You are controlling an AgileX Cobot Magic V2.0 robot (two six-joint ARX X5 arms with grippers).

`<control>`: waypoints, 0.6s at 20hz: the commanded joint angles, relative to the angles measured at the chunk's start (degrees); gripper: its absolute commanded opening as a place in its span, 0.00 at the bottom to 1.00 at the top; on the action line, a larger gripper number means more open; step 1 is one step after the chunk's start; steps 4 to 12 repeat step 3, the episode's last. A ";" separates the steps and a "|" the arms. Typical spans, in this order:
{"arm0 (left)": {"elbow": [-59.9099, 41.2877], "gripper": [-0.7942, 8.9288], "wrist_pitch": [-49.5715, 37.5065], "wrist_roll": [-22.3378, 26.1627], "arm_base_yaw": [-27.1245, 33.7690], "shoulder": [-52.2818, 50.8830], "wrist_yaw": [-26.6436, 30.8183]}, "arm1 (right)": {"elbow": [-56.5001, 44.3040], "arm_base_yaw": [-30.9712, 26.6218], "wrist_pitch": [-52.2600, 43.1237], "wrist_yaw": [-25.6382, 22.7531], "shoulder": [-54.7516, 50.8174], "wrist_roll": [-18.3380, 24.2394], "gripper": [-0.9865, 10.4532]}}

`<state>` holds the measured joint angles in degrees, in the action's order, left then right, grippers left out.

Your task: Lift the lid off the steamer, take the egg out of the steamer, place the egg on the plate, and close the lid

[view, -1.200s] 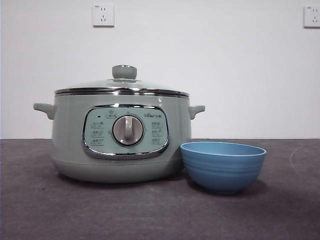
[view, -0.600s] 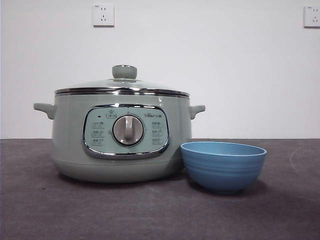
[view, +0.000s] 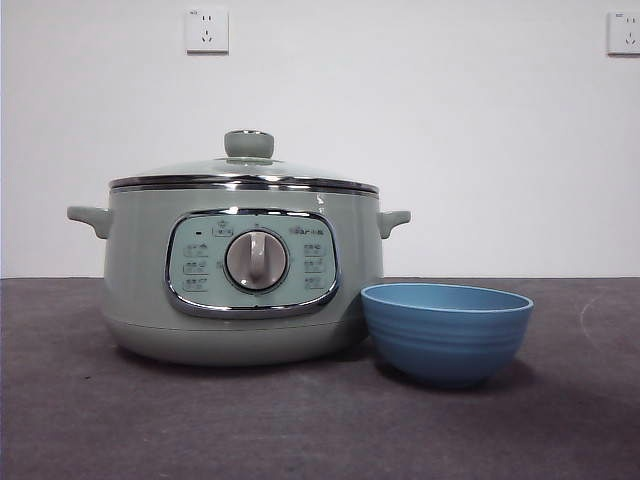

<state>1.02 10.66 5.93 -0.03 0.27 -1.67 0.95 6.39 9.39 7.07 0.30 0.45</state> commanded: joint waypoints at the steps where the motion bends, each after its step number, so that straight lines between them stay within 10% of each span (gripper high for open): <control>1: -0.79 0.08 -0.15 -0.39 0.13 -0.11 0.07 | -0.63 -0.02 0.48 0.02 0.07 -0.11 0.09; 12: -0.79 0.08 -0.15 -0.39 0.13 -0.11 0.07 | -0.63 -0.02 0.48 0.02 0.07 -0.11 0.09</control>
